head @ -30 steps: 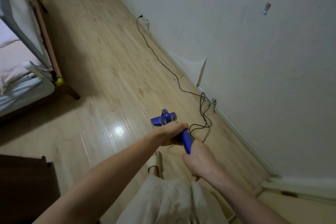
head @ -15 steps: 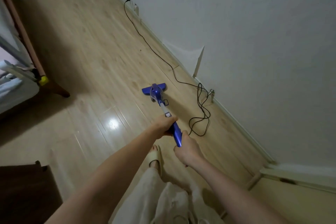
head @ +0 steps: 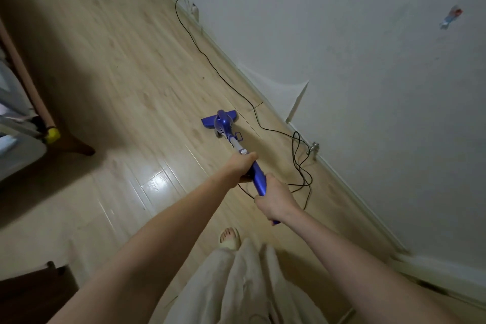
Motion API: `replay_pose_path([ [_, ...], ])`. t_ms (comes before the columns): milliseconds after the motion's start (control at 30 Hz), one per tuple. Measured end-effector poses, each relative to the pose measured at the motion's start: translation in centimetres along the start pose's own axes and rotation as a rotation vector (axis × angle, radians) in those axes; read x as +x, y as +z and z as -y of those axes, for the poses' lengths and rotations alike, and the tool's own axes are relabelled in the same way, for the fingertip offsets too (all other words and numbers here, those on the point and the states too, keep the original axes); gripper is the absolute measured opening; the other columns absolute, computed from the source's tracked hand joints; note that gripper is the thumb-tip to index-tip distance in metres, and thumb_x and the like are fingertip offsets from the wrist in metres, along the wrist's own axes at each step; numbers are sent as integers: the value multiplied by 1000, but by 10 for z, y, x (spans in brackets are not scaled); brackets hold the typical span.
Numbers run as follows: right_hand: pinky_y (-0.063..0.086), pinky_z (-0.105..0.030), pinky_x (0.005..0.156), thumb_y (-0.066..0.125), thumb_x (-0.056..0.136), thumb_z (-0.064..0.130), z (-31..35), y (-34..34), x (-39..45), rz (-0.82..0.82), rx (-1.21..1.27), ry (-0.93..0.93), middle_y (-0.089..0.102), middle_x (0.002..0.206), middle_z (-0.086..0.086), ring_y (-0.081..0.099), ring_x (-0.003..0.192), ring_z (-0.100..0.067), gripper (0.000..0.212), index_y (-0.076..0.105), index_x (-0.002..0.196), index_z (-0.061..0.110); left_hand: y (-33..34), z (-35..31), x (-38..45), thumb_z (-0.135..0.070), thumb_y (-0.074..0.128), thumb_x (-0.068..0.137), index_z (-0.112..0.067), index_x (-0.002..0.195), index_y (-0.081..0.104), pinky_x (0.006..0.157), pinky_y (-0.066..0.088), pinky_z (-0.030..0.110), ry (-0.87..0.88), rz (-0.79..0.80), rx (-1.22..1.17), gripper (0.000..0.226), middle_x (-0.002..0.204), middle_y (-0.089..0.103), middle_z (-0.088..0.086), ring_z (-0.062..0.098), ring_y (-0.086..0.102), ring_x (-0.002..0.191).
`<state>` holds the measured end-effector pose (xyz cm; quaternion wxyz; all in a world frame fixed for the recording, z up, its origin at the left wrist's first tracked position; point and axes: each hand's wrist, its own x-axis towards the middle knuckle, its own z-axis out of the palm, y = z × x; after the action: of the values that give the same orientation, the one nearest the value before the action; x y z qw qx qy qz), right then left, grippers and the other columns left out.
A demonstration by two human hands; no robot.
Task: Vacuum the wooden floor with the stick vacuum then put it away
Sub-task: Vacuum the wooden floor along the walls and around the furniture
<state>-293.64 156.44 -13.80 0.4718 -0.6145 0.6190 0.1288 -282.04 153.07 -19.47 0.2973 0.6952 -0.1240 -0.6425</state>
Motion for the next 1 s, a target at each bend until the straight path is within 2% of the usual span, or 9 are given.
replay_pose_path([
  [133, 46, -26, 44, 55, 89, 7, 28, -6, 42, 36, 35, -3, 50, 91, -5, 57, 62, -21, 41, 38, 124, 17, -19, -29, 30, -17, 52, 94, -12, 84, 45, 82, 55, 41, 25, -34, 18, 13, 95, 56, 17, 31, 60, 88],
  [233, 47, -28, 48, 56, 89, 6, 42, -6, 68, 35, 44, -5, 50, 95, -6, 58, 71, -24, 47, 36, 130, 16, -29, -44, 53, -16, 51, 95, -15, 83, 44, 79, 55, 40, 32, -58, 25, 14, 91, 58, 16, 29, 62, 82],
  [300, 52, -32, 56, 57, 89, 6, 46, -6, 79, -2, 14, -18, 50, 99, -6, 58, 78, -25, 49, 36, 132, 16, -33, -51, 64, -14, 50, 95, -15, 83, 44, 75, 55, 38, 41, -53, 12, 14, 83, 57, 13, 24, 61, 73],
  [400, 55, -36, 74, 59, 90, 9, 43, -8, 86, -90, -70, -51, 49, 100, -4, 57, 85, -23, 52, 36, 136, 16, -31, -56, 72, -14, 51, 96, -12, 84, 46, 82, 55, 40, 44, -14, 0, 13, 80, 59, 13, 24, 62, 72],
  [567, 56, -37, 77, 58, 92, 8, 21, -21, 79, -145, -178, -90, 58, 107, -8, 62, 89, -24, 50, 36, 136, 16, -7, -50, 64, -13, 50, 95, -7, 93, 48, 81, 55, 40, 44, -12, -47, 7, 78, 61, 13, 24, 64, 71],
  [667, 55, -36, 76, 56, 92, 6, 3, -31, 66, -145, -218, -121, 60, 109, -9, 63, 90, -24, 50, 35, 137, 15, 11, -42, 53, -13, 50, 95, -3, 101, 47, 78, 56, 39, 36, -13, -87, 11, 81, 61, 15, 25, 64, 72],
  [800, 43, -31, 67, 54, 93, 5, -30, -51, 45, -131, -314, -225, 61, 113, -9, 55, 84, -20, 43, 39, 132, 12, 41, -24, 30, -12, 49, 95, -4, 97, 50, 73, 55, 35, 20, -34, -207, 8, 86, 59, 14, 22, 62, 72],
  [933, 46, -32, 74, 56, 92, 5, -66, -71, 21, -95, -367, -311, 59, 118, -9, 60, 101, -25, 42, 41, 131, 12, 78, -1, 5, -12, 51, 95, 2, 108, 52, 64, 54, 32, 8, -93, -317, 20, 91, 61, 15, 22, 63, 72],
  [1000, 45, -32, 74, 55, 92, 5, -83, -79, 8, -70, -352, -319, 58, 119, -10, 60, 102, -26, 42, 41, 131, 10, 96, 7, -6, -14, 53, 94, 4, 113, 52, 64, 54, 32, 1, -102, -314, 26, 94, 62, 16, 23, 64, 75],
])
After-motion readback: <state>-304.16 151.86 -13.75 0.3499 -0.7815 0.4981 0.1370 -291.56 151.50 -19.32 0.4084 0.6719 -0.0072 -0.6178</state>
